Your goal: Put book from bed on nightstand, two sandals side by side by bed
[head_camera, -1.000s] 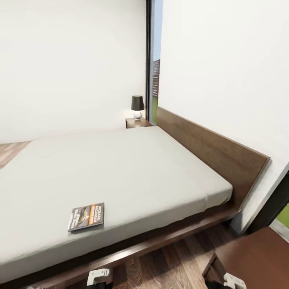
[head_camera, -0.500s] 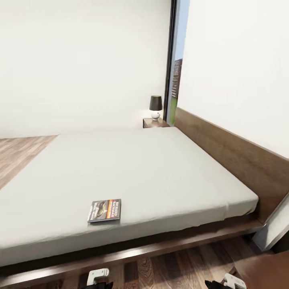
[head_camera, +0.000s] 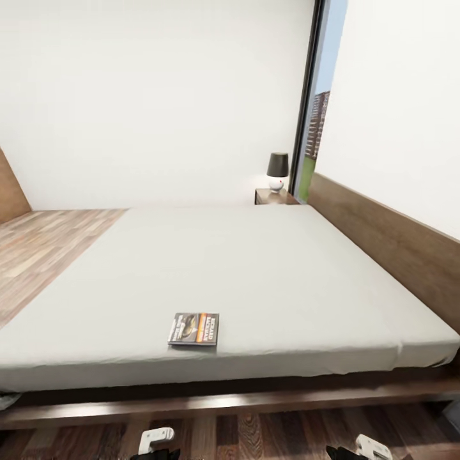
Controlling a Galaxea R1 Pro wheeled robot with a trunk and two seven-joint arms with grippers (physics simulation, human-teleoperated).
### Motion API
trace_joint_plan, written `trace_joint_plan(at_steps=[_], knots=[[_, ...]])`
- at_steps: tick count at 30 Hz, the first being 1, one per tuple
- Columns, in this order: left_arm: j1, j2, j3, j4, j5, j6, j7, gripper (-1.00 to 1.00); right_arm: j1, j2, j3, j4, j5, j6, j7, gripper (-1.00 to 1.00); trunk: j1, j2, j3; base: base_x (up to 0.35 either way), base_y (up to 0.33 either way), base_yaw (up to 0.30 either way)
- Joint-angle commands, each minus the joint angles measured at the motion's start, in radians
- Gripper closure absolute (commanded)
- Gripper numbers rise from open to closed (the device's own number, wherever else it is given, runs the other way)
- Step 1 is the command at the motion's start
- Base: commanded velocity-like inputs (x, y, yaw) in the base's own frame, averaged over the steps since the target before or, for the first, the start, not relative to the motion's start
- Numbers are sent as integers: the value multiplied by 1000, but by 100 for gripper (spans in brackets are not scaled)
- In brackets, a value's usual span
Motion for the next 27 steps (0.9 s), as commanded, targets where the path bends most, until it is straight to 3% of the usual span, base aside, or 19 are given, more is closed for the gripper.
trace_joint_plan(at_steps=[1, 5, 27], knots=[[-1, 0, 1, 2, 8, -2, -4, -100, 0, -1, 8, 0, -10, -1, 4, -100, 0, 0, -1, 0, 0, 292], [-1, 0, 1, 2, 8, -2, -4, -100, 0, -1, 7, 0, -11, -1, 5, -100, 0, 0, -1, 0, 0, 238], [-1, 0, 1, 2, 8, -2, -5, -100, 0, -1, 7, 0, -12, -1, 5, -100, -84, 154, 68, 0, 0, 13]])
